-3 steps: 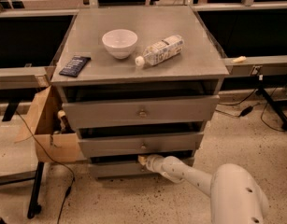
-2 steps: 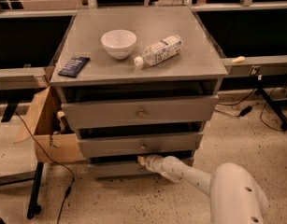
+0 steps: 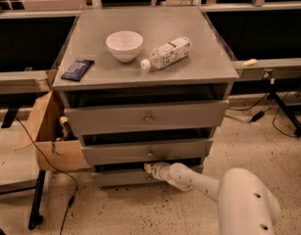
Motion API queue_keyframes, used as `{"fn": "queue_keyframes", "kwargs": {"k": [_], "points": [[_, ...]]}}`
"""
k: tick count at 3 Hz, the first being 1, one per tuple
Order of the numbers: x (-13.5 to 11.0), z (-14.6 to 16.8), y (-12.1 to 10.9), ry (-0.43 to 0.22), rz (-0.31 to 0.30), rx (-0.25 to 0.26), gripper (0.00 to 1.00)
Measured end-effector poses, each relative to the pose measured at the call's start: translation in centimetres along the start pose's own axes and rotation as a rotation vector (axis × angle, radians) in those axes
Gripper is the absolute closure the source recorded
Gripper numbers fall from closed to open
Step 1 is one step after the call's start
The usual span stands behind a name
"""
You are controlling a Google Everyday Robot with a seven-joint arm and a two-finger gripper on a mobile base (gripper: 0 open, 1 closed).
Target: Open bottom drawer
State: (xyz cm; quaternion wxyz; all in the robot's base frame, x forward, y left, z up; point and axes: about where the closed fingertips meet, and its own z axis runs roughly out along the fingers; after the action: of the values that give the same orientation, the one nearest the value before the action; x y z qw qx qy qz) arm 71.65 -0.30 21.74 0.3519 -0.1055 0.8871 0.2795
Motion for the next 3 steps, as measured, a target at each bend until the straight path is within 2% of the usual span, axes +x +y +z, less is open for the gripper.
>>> {"fn": "queue_keyframes", "kwargs": {"k": [1, 2, 3], "points": [[0.3, 1.3, 1.9, 0.048, 0.025, 0.035, 1.0], [0.2, 1.3, 2.0, 0.054, 0.024, 0.038, 1.0], [1.2, 1.7, 2.9, 0.09, 0.026, 0.059, 1.0]]}}
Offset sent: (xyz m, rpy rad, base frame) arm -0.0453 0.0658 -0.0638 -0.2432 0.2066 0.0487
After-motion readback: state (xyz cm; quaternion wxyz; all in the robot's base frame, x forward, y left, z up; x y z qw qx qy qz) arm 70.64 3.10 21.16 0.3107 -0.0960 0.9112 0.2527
